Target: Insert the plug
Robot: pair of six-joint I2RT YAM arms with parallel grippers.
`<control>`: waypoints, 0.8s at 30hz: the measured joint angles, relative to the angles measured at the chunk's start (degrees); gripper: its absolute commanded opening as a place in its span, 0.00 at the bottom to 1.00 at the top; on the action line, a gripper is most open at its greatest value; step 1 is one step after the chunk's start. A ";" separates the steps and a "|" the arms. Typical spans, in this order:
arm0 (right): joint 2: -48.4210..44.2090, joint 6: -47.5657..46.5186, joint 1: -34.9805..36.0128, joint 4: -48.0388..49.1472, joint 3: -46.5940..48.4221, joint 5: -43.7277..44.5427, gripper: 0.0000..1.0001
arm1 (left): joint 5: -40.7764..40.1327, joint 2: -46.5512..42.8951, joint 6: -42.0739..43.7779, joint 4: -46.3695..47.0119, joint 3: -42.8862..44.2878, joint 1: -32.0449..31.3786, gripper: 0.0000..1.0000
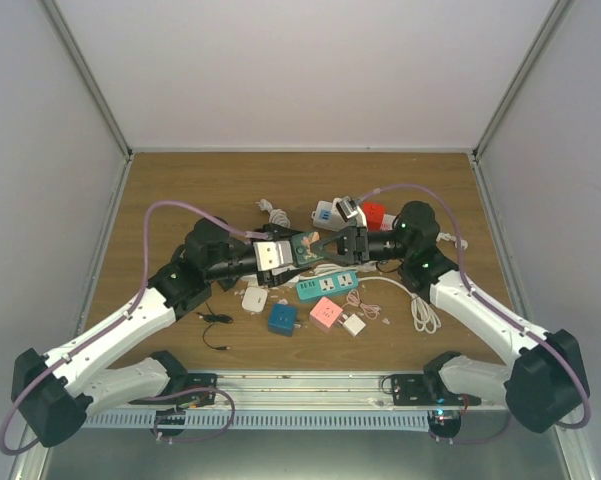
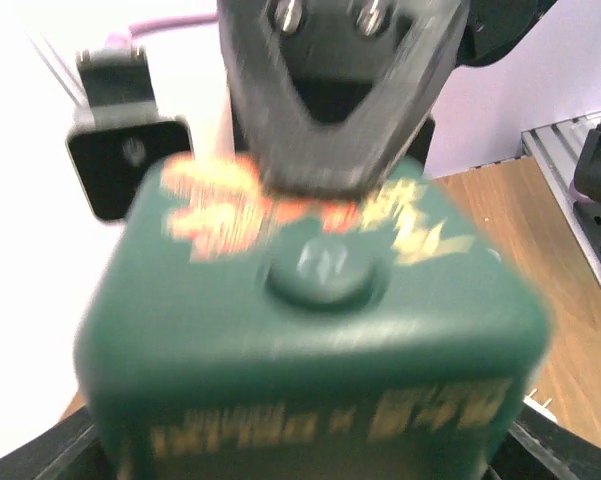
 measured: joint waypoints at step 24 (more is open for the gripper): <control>-3.91 -26.53 -1.03 -23.65 5.46 10.67 1.00 | 2.56 1.07 -0.15 -4.83 3.30 -0.63 0.34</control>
